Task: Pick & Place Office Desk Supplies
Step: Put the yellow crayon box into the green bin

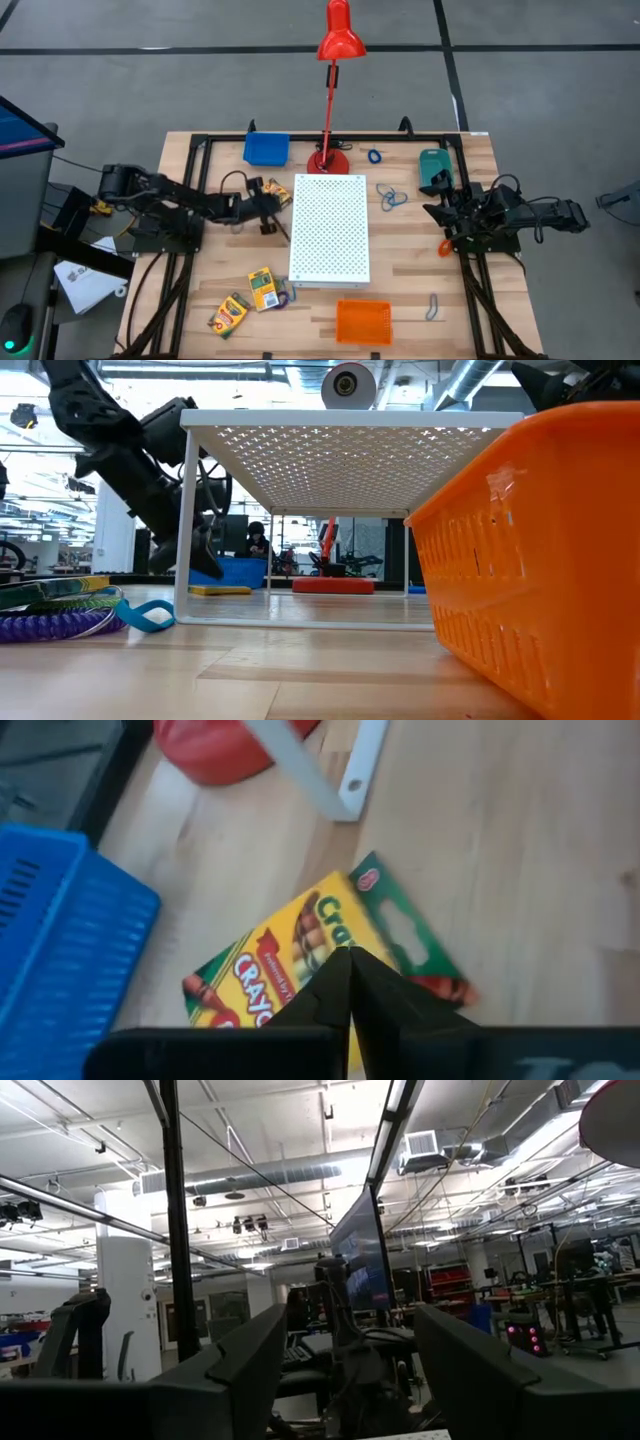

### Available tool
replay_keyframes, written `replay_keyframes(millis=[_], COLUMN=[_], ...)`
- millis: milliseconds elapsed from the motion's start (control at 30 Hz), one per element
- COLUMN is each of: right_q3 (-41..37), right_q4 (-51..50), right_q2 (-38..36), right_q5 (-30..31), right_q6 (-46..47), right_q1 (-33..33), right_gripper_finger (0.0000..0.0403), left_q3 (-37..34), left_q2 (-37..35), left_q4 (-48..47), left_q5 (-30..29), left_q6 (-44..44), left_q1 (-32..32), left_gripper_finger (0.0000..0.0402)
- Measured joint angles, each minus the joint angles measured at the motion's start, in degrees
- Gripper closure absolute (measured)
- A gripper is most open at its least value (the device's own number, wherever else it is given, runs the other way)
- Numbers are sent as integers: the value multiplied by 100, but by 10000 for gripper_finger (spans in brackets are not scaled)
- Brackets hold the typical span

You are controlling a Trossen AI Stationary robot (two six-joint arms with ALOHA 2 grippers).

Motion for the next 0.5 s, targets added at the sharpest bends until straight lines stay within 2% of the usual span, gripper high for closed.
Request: replay_keyframes(millis=[100, 267, 500], right_q3=[0, 0, 0], right_q4=[0, 0, 2], right_q2=[1, 0, 0], right_q5=[2, 4, 7], right_q6=[-1, 1, 1], right_q1=[0, 0, 0], right_gripper_finger=[184, 184, 184], left_q3=[-15, -168, -433], left_q2=[0, -8, -49], left_q4=[20, 26, -141], left_q5=[341, 589, 527], left_q6=[1, -7, -441], left_q1=[254, 418, 247], left_gripper_finger=[401, 401, 401])
